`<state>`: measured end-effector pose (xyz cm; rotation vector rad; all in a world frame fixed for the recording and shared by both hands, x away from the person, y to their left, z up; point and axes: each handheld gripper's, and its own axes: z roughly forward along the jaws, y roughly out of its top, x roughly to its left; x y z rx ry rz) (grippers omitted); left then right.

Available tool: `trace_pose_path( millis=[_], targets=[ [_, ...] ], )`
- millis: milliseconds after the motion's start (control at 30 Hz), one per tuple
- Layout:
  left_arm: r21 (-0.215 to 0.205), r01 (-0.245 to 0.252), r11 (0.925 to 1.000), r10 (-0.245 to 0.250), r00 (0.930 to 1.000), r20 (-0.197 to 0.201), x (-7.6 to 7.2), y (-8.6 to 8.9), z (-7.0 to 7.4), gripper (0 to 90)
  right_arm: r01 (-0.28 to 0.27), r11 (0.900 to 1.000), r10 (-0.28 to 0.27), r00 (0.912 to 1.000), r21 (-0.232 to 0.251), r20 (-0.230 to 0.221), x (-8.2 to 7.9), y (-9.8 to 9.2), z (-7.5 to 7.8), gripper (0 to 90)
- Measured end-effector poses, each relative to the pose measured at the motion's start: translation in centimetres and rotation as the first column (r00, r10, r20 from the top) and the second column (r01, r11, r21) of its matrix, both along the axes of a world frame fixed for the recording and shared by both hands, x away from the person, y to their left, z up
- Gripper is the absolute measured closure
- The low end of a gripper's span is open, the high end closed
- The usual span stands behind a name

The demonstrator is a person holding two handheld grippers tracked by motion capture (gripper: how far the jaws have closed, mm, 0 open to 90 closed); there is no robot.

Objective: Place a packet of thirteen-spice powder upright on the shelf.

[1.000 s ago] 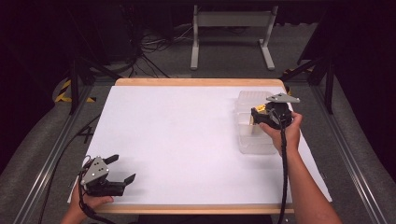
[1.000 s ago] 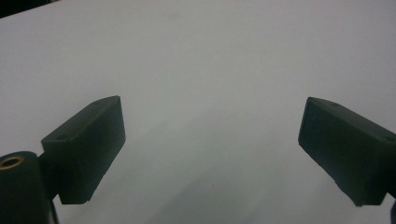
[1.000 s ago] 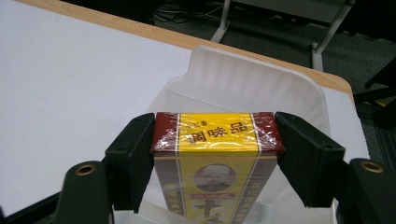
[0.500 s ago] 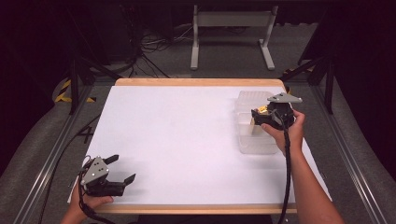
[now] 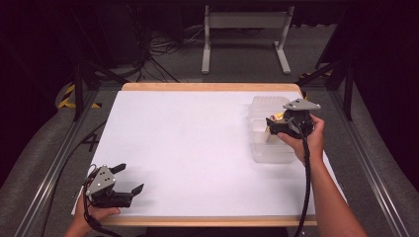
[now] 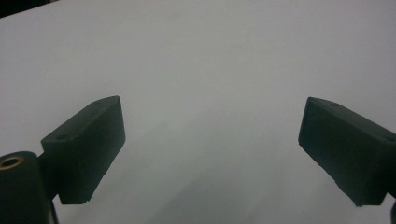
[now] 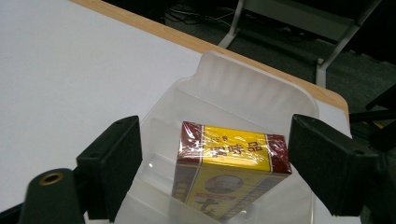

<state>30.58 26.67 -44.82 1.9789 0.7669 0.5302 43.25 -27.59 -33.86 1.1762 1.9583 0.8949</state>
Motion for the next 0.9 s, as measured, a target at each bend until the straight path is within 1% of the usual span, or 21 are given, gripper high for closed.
trace_pose_path(
  millis=[200,533,900],
  targets=[
    [0.002,0.002,1.0000,-0.002,1.0000,-0.002,0.0,0.0,0.0,7.9,-0.033,0.999,0.033,0.9994,0.000,0.010,-0.7,0.1,0.4,18.0],
    [0.002,0.004,1.0000,-0.004,1.0000,-0.001,0.0,0.0,0.0,7.9,-0.079,0.997,0.079,0.9969,-0.007,-0.003,-1.6,0.2,0.6,17.4],
    [0.002,0.004,1.0000,-0.004,1.0000,0.000,-0.1,0.0,0.0,7.9,-0.108,0.994,0.108,0.9942,-0.028,0.004,-2.9,-0.1,1.1,17.4]
  ],
)
